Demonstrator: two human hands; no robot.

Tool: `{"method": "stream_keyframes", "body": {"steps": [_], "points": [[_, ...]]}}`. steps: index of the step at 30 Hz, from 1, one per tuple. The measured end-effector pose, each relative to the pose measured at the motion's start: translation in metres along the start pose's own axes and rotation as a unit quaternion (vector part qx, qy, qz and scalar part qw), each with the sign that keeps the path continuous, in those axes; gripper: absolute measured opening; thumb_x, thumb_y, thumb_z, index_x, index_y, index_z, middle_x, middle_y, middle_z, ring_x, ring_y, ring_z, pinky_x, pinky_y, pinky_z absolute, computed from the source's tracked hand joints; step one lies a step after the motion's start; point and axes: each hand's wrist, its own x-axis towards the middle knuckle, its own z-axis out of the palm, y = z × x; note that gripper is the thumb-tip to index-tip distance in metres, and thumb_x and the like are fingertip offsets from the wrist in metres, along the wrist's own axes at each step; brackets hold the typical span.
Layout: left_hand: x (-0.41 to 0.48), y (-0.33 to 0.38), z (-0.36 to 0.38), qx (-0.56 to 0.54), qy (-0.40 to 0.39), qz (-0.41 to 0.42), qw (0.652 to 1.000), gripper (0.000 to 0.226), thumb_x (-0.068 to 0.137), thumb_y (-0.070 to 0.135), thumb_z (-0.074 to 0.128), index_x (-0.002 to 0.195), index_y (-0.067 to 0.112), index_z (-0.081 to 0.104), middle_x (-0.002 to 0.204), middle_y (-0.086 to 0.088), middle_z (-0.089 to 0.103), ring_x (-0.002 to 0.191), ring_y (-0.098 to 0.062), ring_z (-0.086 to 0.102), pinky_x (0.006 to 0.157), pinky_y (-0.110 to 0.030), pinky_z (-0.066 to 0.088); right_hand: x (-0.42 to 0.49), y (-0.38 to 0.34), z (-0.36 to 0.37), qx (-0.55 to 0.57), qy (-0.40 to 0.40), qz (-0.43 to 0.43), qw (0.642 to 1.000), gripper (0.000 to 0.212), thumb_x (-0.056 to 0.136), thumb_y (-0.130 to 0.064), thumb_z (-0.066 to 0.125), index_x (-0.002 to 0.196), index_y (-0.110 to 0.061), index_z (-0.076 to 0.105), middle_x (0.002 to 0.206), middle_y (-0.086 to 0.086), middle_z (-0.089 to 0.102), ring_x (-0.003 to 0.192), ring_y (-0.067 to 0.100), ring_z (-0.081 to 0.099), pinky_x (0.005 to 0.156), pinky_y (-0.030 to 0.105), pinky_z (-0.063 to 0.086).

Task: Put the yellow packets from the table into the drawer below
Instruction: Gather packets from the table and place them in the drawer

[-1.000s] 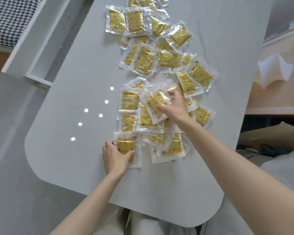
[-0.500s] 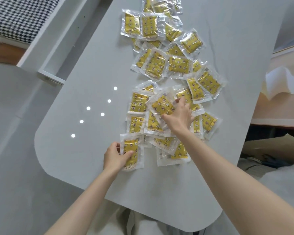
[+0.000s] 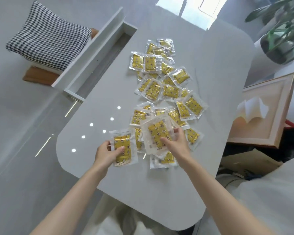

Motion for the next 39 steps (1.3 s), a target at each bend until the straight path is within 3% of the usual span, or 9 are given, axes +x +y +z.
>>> {"method": "stream_keyframes", "body": {"steps": [4, 9, 12, 17, 20, 24, 28, 33, 39], "points": [[-0.050, 0.019, -0.008, -0.043, -0.009, 0.029, 0.999, 0.023, 0.086, 0.013, 0.068, 0.106, 0.012, 0.057, 0.109, -0.009, 0.067, 0.098, -0.026, 0.066, 0.085, -0.039, 0.053, -0.053, -0.016, -0.025, 0.035, -0.010, -0.028, 0.999, 0.038, 0.083, -0.017, 0.071, 0.109, -0.016, 0.044, 0.113, 0.001, 0.056, 0.093, 0.018, 0.057, 0.062, 0.022, 0.042], [-0.115, 0.036, -0.023, -0.083, -0.020, 0.056, 0.995, 0.030, 0.086, 0.014, 0.068, 0.113, 0.009, 0.056, 0.109, -0.009, 0.068, 0.098, -0.024, 0.067, 0.090, -0.042, 0.054, -0.116, -0.037, -0.051, 0.056, -0.033, -0.056, 0.996, 0.040, 0.081, -0.019, 0.073, 0.111, -0.023, 0.046, 0.113, -0.002, 0.061, 0.100, 0.017, 0.062, 0.075, 0.027, 0.049], [-0.147, 0.045, -0.037, -0.099, -0.030, 0.071, 0.992, 0.033, 0.086, 0.014, 0.069, 0.115, 0.008, 0.056, 0.109, -0.009, 0.069, 0.096, -0.023, 0.068, 0.089, -0.041, 0.054, -0.150, -0.055, -0.060, 0.066, -0.046, -0.083, 0.993, 0.030, 0.083, -0.014, 0.072, 0.103, -0.025, 0.052, 0.099, -0.011, 0.061, 0.090, 0.003, 0.061, 0.067, 0.012, 0.045], [-0.185, 0.052, -0.081, -0.114, -0.019, 0.091, 0.989, 0.030, 0.085, 0.016, 0.070, 0.112, 0.009, 0.058, 0.108, -0.009, 0.070, 0.096, -0.024, 0.069, 0.091, -0.044, 0.054, -0.200, -0.080, -0.054, 0.071, -0.077, -0.103, 0.989, 0.028, 0.084, -0.013, 0.071, 0.087, -0.032, 0.051, 0.088, -0.024, 0.057, 0.080, -0.005, 0.057, 0.064, 0.006, 0.044], [-0.193, 0.051, -0.114, -0.120, -0.018, 0.101, 0.988, 0.027, 0.083, 0.019, 0.072, 0.106, 0.014, 0.061, 0.107, -0.006, 0.071, 0.097, -0.023, 0.069, 0.091, -0.046, 0.054, -0.219, -0.094, -0.033, 0.066, -0.085, -0.098, 0.989, 0.032, 0.081, -0.021, 0.075, 0.110, -0.022, 0.061, 0.109, -0.006, 0.068, 0.099, 0.006, 0.063, 0.088, 0.026, 0.051], [-0.194, 0.049, -0.162, -0.138, -0.036, 0.113, 0.983, 0.021, 0.084, 0.011, 0.070, 0.103, 0.012, 0.061, 0.103, -0.007, 0.072, 0.091, -0.022, 0.071, 0.088, -0.044, 0.055, -0.237, -0.120, 0.008, 0.085, -0.099, -0.095, 0.987, 0.035, 0.082, -0.021, 0.074, 0.113, -0.018, 0.058, 0.109, -0.005, 0.066, 0.098, 0.009, 0.061, 0.084, 0.025, 0.048], [-0.186, 0.048, -0.228, -0.151, -0.045, 0.118, 0.980, 0.026, 0.084, 0.005, 0.068, 0.108, 0.008, 0.058, 0.097, -0.006, 0.071, 0.080, -0.019, 0.070, 0.079, -0.040, 0.058, -0.250, -0.142, 0.073, 0.089, -0.090, -0.096, 0.987, 0.081, 0.061, -0.050, 0.080, 0.130, -0.015, 0.054, 0.125, 0.004, 0.063, 0.115, 0.022, 0.060, 0.099, 0.044, 0.049], [-0.172, 0.051, -0.335, -0.127, -0.046, 0.129, 0.982, 0.026, 0.084, 0.007, 0.069, 0.107, 0.009, 0.059, 0.098, -0.007, 0.071, 0.081, -0.019, 0.070, 0.075, -0.037, 0.059, -0.274, -0.182, 0.159, 0.133, -0.098, -0.080, 0.983, 0.031, 0.084, -0.017, 0.073, 0.112, -0.013, 0.060, 0.106, -0.002, 0.068, 0.094, 0.011, 0.065, 0.078, 0.022, 0.049], [-0.153, 0.074, -0.433, -0.117, -0.044, 0.136, 0.983, 0.026, 0.084, 0.007, 0.069, 0.108, 0.010, 0.059, 0.096, -0.004, 0.072, 0.081, -0.018, 0.071, 0.074, -0.036, 0.059, -0.293, -0.233, 0.238, 0.154, -0.103, -0.090, 0.979, 0.027, 0.085, -0.014, 0.071, 0.111, -0.010, 0.063, 0.098, 0.002, 0.073, 0.085, 0.013, 0.070, 0.077, 0.023, 0.055]]}}
